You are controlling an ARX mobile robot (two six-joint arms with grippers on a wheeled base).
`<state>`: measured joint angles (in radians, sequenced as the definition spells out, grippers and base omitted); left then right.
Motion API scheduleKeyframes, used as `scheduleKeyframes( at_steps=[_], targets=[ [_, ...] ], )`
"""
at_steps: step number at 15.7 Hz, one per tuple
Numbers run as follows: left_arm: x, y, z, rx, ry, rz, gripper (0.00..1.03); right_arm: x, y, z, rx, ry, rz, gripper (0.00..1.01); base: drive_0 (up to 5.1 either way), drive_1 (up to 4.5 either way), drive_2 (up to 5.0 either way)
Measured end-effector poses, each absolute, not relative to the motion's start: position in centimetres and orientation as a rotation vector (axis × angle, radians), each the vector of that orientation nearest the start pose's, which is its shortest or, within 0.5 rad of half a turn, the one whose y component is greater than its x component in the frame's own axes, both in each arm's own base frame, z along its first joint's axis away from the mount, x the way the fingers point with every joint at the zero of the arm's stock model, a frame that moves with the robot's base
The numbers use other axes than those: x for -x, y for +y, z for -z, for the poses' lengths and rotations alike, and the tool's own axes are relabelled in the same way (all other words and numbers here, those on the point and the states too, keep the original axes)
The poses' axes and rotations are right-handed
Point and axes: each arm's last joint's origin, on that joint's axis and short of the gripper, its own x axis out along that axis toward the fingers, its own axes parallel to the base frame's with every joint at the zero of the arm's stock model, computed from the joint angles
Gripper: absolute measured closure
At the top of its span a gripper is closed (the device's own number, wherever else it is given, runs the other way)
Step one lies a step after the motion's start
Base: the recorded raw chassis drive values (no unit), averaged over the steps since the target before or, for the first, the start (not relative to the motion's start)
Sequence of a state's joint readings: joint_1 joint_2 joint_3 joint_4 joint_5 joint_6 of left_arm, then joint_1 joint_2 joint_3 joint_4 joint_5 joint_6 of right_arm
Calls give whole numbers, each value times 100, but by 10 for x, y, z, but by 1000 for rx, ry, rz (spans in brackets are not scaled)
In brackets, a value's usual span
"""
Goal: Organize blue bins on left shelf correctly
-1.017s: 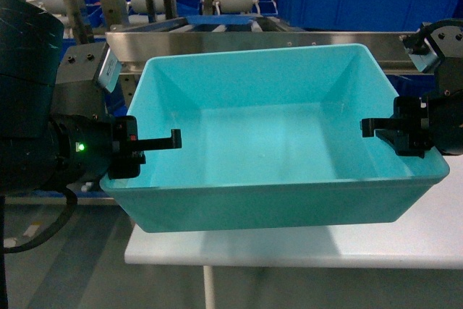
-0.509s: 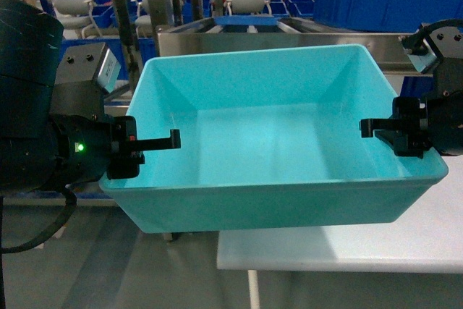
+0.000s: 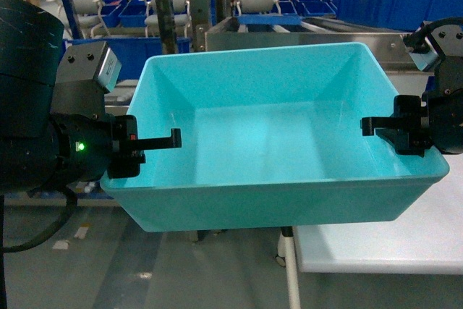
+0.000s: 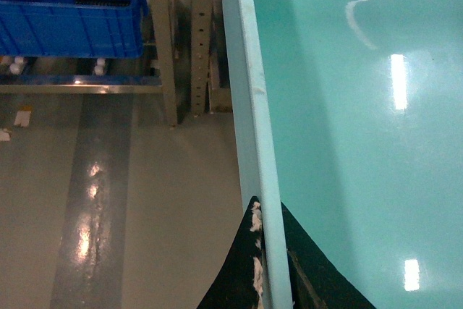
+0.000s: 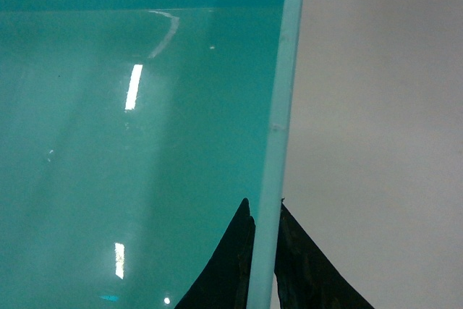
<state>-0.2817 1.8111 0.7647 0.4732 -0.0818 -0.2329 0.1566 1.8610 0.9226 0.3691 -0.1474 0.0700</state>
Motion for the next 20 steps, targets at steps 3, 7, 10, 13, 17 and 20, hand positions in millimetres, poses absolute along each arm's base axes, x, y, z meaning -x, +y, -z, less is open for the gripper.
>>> scheduleKeyframes(
  at_steps=[3, 7, 10, 13, 17, 20],
  targets=[
    [-326, -92, -126, 123, 582, 128, 101, -365, 62, -142, -65, 583, -275, 94, -511, 234, 234],
    [-326, -92, -125, 122, 585, 127, 101, -364, 62, -142, -65, 588, -275, 94, -507, 239, 239],
    [-326, -92, -125, 122, 584, 127, 101, -364, 62, -142, -65, 587, -276, 94, -491, 254, 254],
    [-326, -91, -125, 122, 587, 125, 101, -365, 62, -142, -65, 586, -276, 94, -491, 254, 254],
    [-326, -92, -125, 122, 585, 127, 101, -364, 62, -142, -65, 586, -275, 94, -509, 237, 237],
    [-326, -92, -125, 123, 584, 126, 101, -365, 62, -142, -65, 583, -276, 94, -509, 237, 237]
  ],
)
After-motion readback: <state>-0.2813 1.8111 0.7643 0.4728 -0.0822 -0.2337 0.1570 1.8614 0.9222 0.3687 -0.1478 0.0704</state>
